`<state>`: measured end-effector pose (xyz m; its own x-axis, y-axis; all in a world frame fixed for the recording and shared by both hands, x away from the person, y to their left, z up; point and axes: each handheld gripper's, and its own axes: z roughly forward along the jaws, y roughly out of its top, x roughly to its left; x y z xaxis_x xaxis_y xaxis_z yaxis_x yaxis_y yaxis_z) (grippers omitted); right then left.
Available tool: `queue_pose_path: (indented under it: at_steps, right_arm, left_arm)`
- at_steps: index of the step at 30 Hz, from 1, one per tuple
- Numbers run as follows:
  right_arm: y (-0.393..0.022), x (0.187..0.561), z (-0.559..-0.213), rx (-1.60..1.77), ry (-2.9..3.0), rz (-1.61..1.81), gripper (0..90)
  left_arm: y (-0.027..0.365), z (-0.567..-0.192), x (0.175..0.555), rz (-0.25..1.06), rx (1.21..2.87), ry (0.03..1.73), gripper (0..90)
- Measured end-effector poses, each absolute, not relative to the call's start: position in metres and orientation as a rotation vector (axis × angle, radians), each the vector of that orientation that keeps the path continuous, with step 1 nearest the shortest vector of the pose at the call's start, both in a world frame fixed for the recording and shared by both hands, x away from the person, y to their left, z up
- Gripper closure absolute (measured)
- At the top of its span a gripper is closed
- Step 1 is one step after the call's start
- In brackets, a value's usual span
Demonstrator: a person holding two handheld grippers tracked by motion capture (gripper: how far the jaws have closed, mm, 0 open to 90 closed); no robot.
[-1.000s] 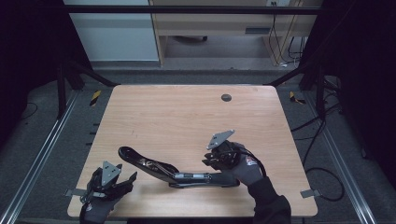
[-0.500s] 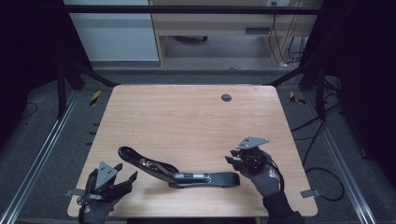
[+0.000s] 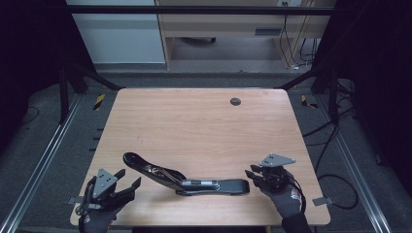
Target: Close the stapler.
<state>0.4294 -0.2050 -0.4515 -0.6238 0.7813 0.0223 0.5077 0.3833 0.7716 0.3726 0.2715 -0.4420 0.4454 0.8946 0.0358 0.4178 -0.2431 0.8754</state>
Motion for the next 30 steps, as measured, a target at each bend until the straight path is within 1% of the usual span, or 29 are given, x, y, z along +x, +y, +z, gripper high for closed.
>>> queue_pose_path:
  at_steps: [5,12,23,30]
  right_arm:
    - [-0.210,0.424,-0.455,1.143,2.283,1.121,69.4]
    - [-0.208,0.418,-0.461,1.142,2.289,1.105,72.3]
    - [-0.208,0.414,-0.465,1.128,2.303,1.103,74.3]
    - [-0.204,0.411,-0.467,1.121,2.315,1.106,78.4]
  left_arm:
    - [0.271,-0.438,0.369,0.702,1.836,1.100,35.0]
    - [0.269,-0.432,0.364,0.705,1.820,1.073,34.5]
    - [0.266,-0.425,0.358,0.696,1.800,1.045,33.8]
    - [0.265,-0.421,0.354,0.684,1.793,1.024,33.7]
